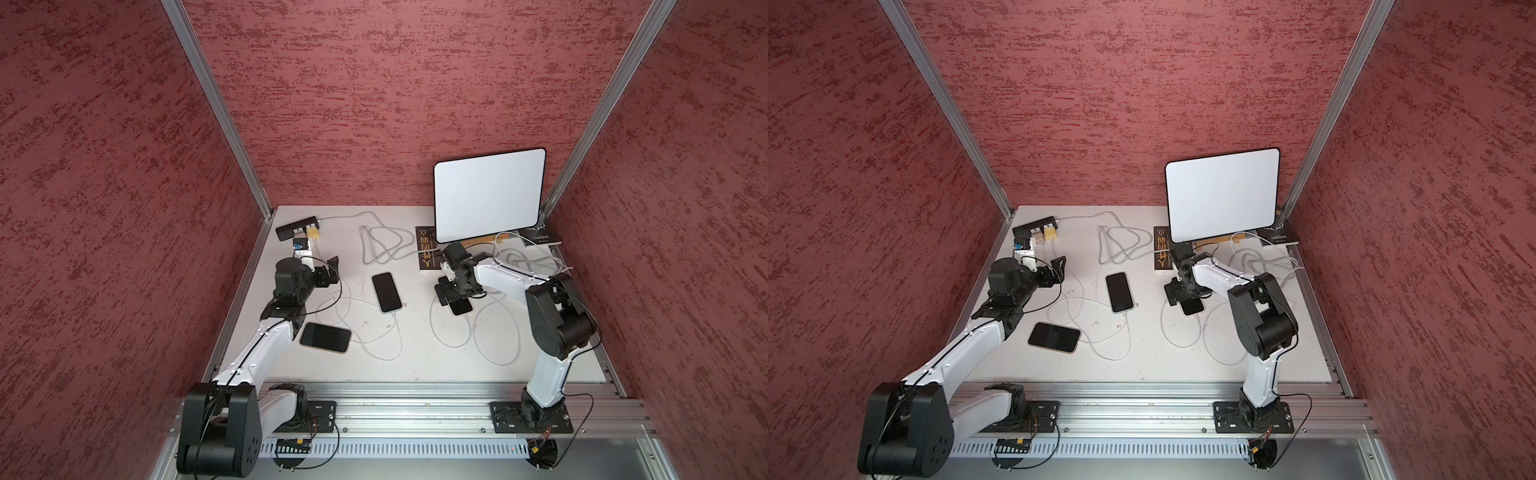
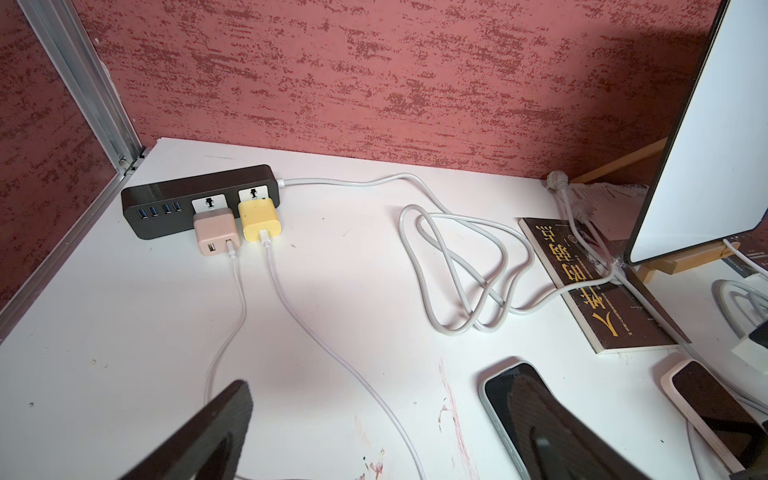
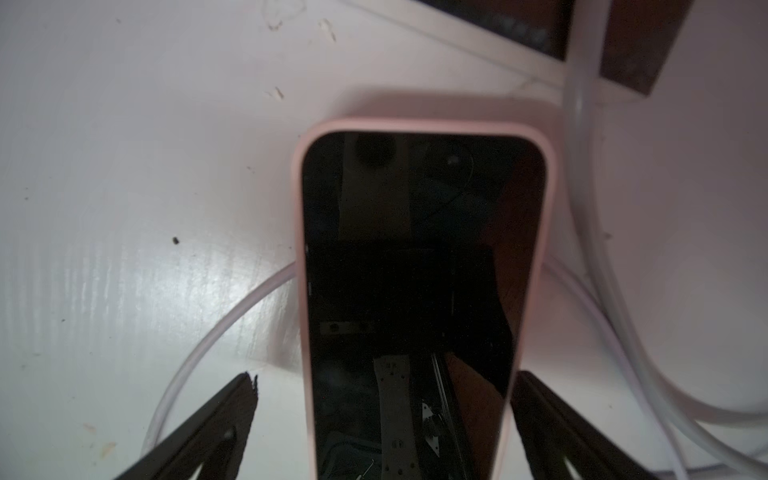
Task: Unplug the charging cable from the phone
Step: Pick up the phone at the center of the board.
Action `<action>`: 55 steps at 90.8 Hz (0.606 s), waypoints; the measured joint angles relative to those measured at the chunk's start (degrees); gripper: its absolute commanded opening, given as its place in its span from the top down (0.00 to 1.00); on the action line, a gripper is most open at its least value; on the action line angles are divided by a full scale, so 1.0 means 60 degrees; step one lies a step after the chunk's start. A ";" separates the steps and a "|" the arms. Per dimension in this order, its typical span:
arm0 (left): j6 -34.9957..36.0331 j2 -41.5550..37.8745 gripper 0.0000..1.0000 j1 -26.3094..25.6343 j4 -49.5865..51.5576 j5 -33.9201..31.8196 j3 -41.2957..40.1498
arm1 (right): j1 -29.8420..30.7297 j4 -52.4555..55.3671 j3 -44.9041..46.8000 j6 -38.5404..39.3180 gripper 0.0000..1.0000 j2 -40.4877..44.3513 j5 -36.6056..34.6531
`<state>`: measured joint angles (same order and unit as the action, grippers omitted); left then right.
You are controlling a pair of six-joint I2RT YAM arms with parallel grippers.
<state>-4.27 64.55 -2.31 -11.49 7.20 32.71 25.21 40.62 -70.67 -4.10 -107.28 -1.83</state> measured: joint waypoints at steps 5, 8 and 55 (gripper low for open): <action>0.0000 0.0000 0.00 -0.0004 0.0000 0.0000 0.0004 | -0.0040 -0.0011 -0.0029 -0.0007 0.01 -0.0040 -0.0026; 0.0000 0.0000 0.00 -0.0004 0.0000 0.0000 0.0007 | -0.0051 -0.0022 -0.0033 -0.0011 0.01 -0.0069 -0.0033; 0.0000 0.0000 0.00 -0.0004 0.0007 -0.0007 0.0051 | -0.0200 -0.0240 -0.0044 -0.0215 0.17 -0.0295 -0.0069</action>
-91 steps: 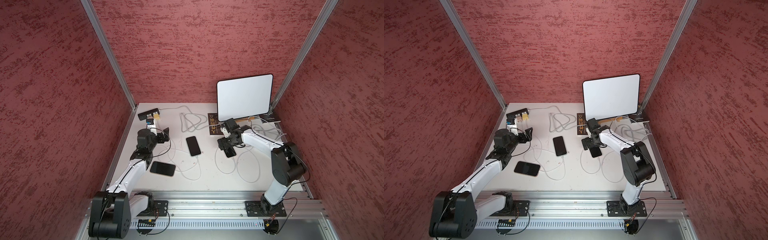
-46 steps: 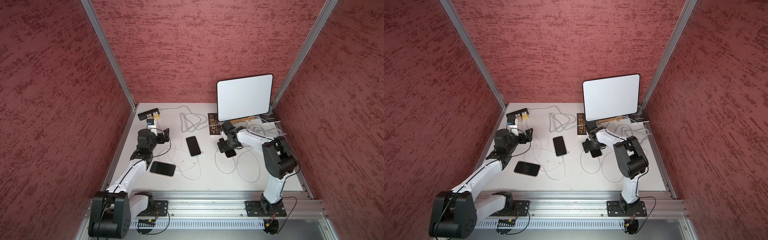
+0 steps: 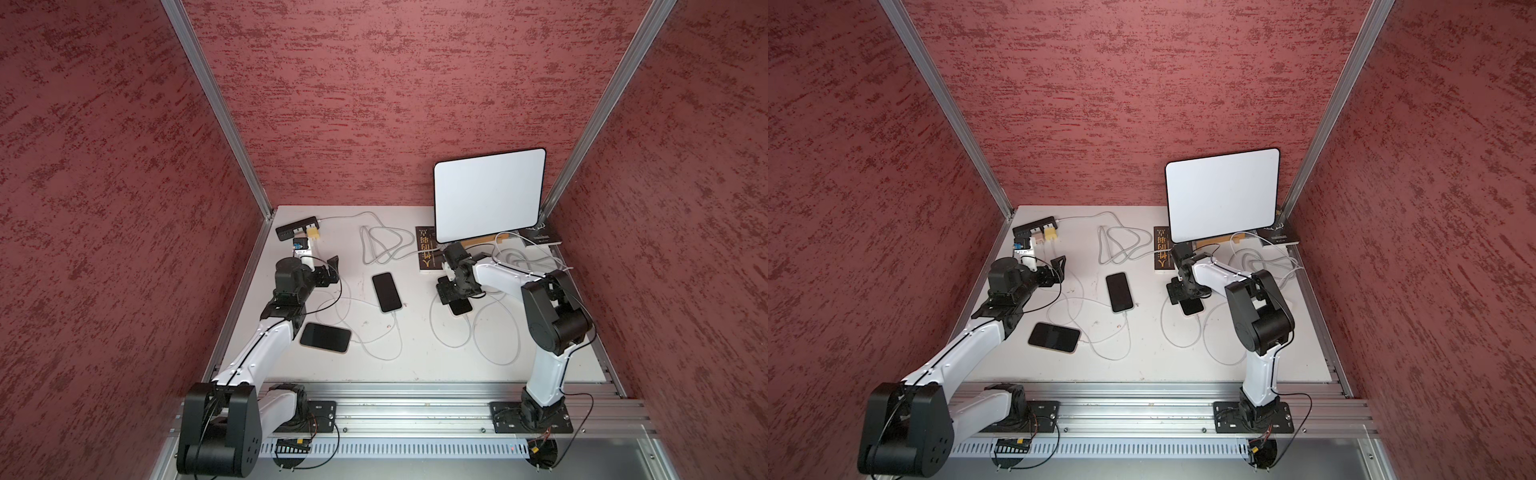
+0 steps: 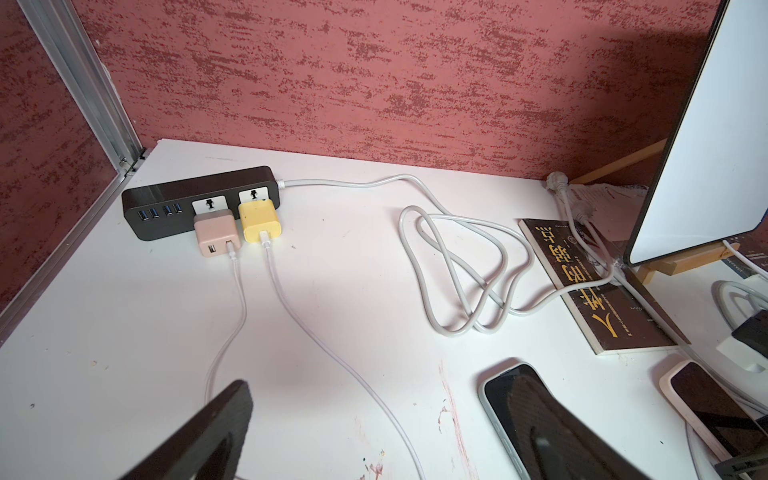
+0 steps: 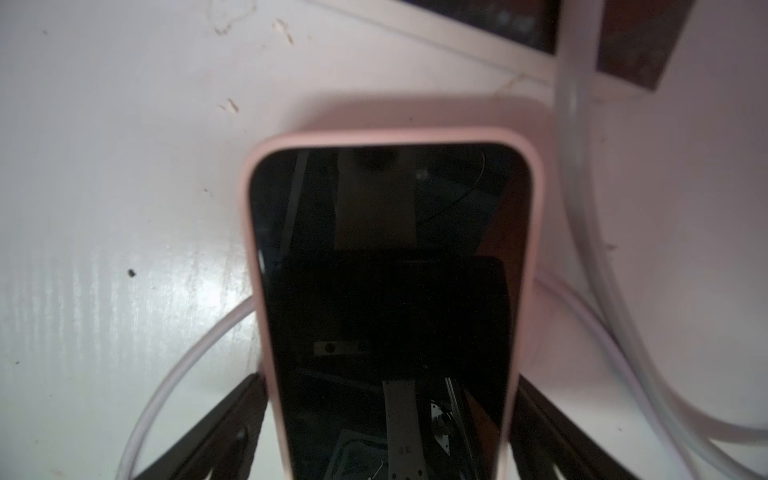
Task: Unplug the charging cable from the phone
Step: Pick up the phone at the center of the board.
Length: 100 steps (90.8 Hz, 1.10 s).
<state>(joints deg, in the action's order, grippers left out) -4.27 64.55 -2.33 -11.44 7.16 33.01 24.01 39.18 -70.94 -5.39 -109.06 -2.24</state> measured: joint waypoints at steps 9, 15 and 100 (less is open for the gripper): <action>0.0000 0.0000 0.00 -0.0007 0.0000 -0.0015 0.0000 | -0.0018 -0.0018 0.0000 -0.0026 0.23 0.0000 -0.0029; 0.0000 0.0000 0.00 -0.0018 0.0000 -0.0025 0.0000 | -0.0018 -0.0018 0.0000 -0.0026 0.28 0.0004 -0.0058; -0.1410 0.0798 0.00 -0.1504 0.0889 0.0783 0.1322 | -0.0036 -0.2965 0.1308 -0.1406 0.65 0.2543 0.5705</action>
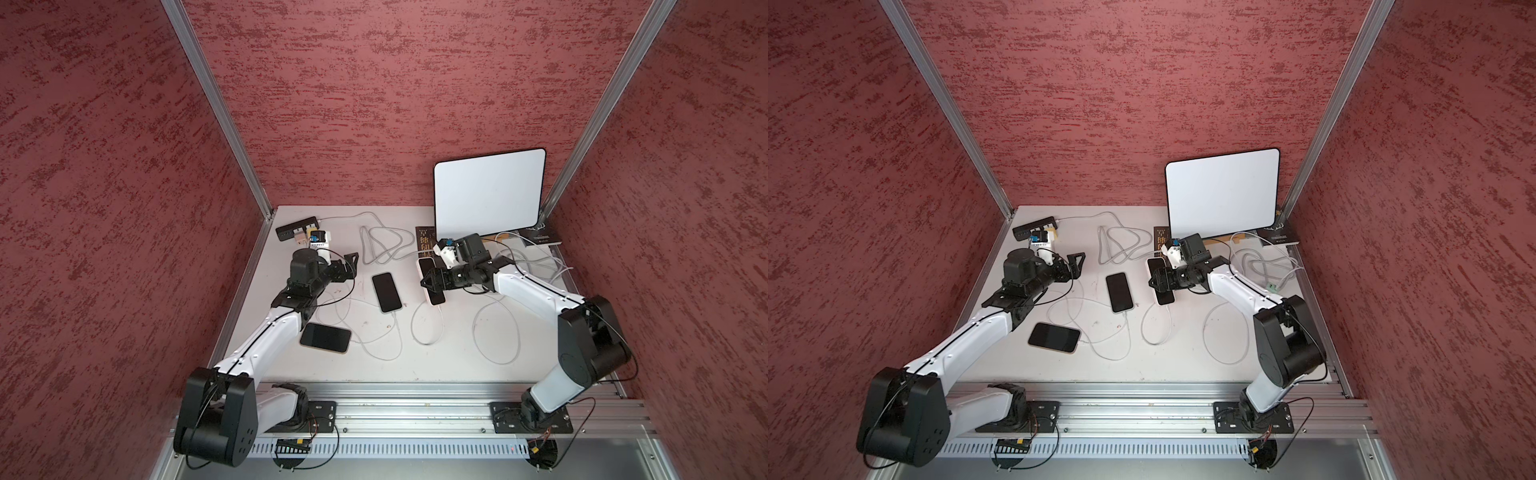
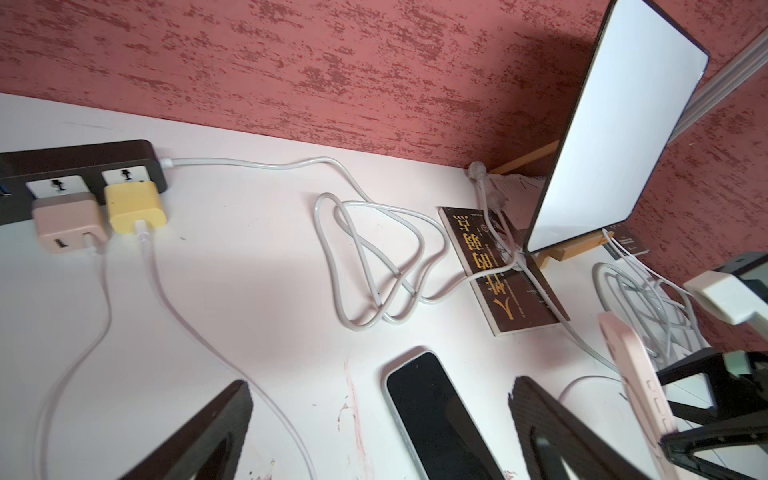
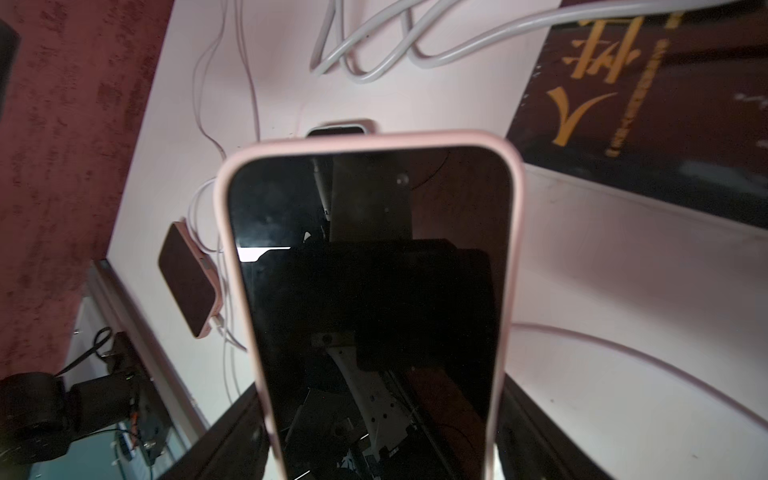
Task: Unplug the charging cable from the phone
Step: Pick up the phone at the center of the board.
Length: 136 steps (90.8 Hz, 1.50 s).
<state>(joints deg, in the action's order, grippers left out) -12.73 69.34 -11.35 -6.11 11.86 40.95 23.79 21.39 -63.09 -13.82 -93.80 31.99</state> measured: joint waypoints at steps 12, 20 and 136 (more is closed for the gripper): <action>-0.0280 0.0295 0.00 -0.0419 0.0262 0.0743 0.0535 | 0.0000 -0.1443 0.0474 -0.0922 0.66 0.0000 0.1577; -0.0477 0.0313 0.00 -0.0623 0.0306 0.1381 0.0619 | 0.0000 -0.2605 0.0747 -0.1581 0.66 0.0000 0.2459; -0.4022 0.1326 0.00 -0.1843 -0.2932 0.6313 0.0535 | 0.0062 -1.2050 0.2401 -0.7566 0.68 0.0102 0.6426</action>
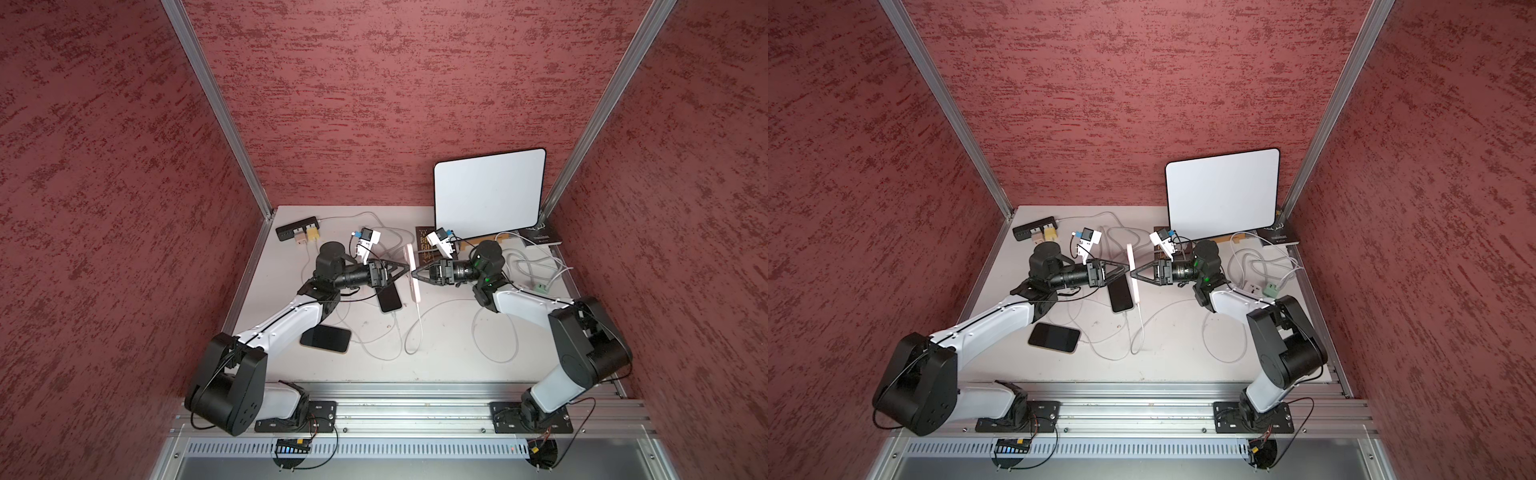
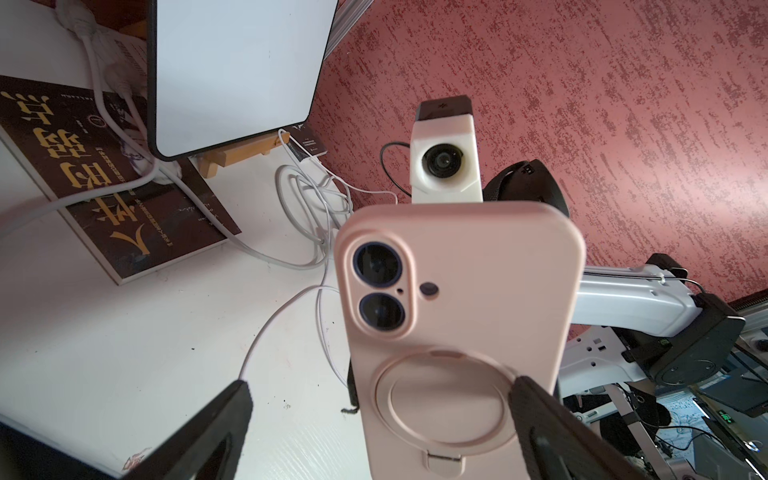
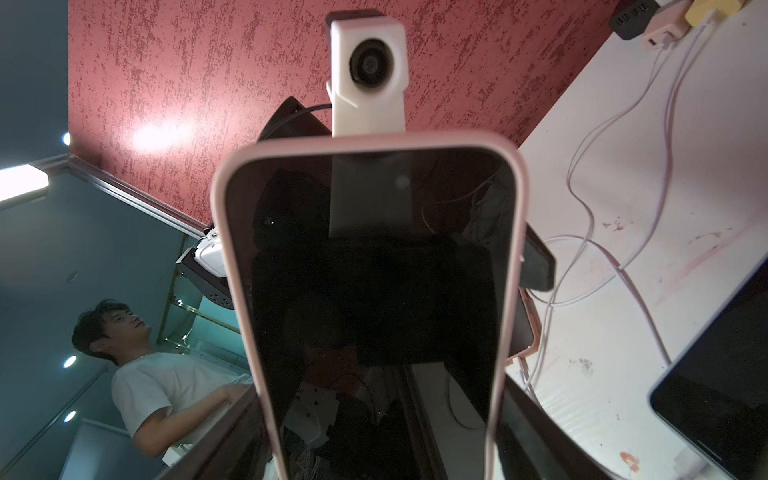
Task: Unplug the charging cable from the phone
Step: Pick up the phone at the center of the board.
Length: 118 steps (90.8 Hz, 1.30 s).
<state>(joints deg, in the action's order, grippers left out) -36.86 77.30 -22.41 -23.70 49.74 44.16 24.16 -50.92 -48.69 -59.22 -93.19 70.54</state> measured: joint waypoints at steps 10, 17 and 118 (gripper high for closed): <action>-0.0029 -0.0204 0.00 -0.0055 -0.0062 0.0051 0.0000 | 0.0007 0.0138 0.0000 0.0149 0.68 0.0040 0.0000; -0.0033 -0.0415 0.00 -0.0106 -0.0153 0.0098 0.0000 | 0.0025 0.0248 0.0000 0.0211 0.68 0.0047 -0.0004; -0.0211 -0.0069 0.00 -0.0353 -0.0980 0.0178 0.0000 | 0.0627 0.1792 -0.0091 0.1239 0.68 0.0506 -0.0004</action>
<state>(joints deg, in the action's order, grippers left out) -38.13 76.88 -24.53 -29.58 50.81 44.16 27.92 -40.16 -49.23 -51.79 -90.15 70.52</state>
